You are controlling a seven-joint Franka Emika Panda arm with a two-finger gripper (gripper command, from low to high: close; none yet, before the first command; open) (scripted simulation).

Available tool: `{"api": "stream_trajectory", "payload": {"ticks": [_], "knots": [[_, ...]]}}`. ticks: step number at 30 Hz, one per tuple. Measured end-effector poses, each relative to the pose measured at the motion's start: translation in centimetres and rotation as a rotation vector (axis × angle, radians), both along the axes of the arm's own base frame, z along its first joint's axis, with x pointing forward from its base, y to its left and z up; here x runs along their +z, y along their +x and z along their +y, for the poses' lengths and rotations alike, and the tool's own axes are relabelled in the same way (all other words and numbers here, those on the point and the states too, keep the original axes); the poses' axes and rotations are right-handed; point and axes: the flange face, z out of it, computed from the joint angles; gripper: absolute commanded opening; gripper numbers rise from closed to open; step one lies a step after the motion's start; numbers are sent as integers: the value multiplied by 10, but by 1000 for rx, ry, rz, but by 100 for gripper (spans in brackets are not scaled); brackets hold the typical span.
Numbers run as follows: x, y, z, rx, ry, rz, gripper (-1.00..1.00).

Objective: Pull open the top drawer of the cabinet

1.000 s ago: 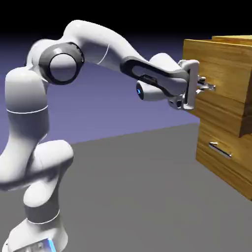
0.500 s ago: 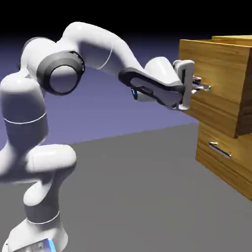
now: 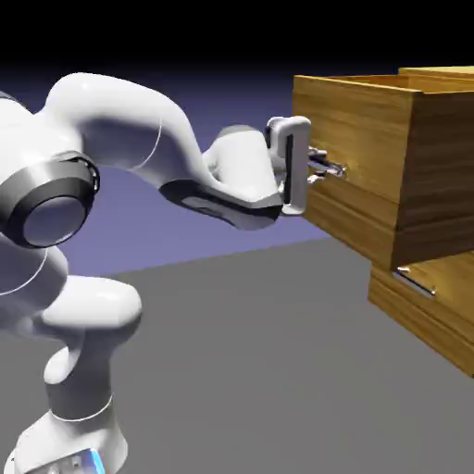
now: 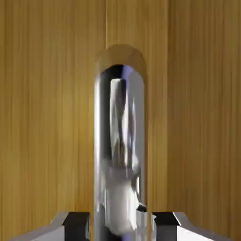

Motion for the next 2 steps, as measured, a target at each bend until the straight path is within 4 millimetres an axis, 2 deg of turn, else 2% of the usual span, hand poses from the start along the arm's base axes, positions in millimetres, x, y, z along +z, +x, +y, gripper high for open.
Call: {"api": "stream_trajectory", "payload": {"ticks": [2], "knots": [[0, -25, 0, 0, 0, 0, 100]]}}
